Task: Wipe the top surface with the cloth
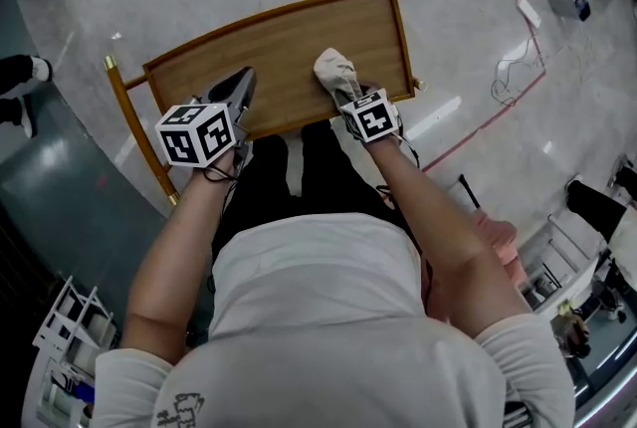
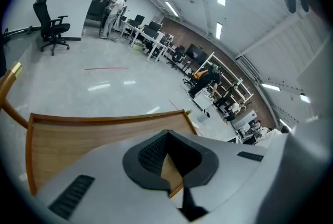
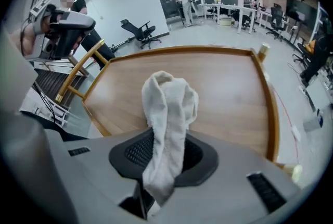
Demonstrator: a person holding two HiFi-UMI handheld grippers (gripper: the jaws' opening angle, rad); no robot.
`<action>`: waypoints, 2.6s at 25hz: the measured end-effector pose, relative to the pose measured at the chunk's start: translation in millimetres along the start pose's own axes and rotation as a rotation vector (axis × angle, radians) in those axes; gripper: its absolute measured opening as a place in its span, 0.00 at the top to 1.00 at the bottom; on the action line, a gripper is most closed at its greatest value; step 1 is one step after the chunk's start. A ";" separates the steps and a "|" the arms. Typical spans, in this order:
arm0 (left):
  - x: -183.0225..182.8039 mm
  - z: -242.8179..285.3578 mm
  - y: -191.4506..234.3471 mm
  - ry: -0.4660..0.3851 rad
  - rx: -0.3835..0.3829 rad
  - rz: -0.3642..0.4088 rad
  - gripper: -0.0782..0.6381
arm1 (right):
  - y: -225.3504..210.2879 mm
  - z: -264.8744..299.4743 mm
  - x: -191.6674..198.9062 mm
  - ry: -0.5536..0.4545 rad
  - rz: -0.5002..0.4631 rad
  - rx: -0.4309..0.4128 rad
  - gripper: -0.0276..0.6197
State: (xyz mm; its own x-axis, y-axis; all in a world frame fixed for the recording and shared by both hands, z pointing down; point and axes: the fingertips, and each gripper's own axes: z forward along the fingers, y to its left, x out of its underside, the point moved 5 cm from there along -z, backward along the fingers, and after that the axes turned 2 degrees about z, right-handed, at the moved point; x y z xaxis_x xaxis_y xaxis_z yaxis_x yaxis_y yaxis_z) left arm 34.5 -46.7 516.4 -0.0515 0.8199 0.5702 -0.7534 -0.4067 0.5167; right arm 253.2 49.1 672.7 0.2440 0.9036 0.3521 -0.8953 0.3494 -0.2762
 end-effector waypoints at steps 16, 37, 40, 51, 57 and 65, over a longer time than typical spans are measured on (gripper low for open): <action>-18.4 57.2 -43.8 -0.002 0.012 -0.010 0.88 | -105.0 -41.3 10.0 0.020 0.094 0.079 0.81; 5.8 -20.3 15.7 -0.058 -0.096 -0.125 0.88 | -113.6 -27.8 -62.9 0.051 0.020 0.169 0.80; 12.9 -42.8 35.7 -0.071 -0.123 -0.141 0.88 | -74.3 -7.7 -66.0 0.065 -0.010 0.135 0.80; 35.3 -123.2 100.7 -0.099 -0.141 -0.179 0.88 | 138.2 79.9 -100.4 0.068 -0.130 -0.058 0.80; 54.4 -161.0 126.5 -0.096 -0.136 -0.194 0.88 | 241.9 119.0 -118.9 0.070 -0.202 -0.128 0.80; 69.3 -193.9 167.0 -0.110 -0.139 -0.231 0.88 | 338.2 163.1 -132.8 0.099 -0.280 -0.202 0.80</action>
State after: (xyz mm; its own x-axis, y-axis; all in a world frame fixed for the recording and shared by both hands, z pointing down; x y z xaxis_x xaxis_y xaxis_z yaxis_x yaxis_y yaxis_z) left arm -222.0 20.3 518.4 0.1980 0.8326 0.5173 -0.8197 -0.1487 0.5531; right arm -142.8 6.8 678.4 0.5134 0.7821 0.3531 -0.6994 0.6198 -0.3558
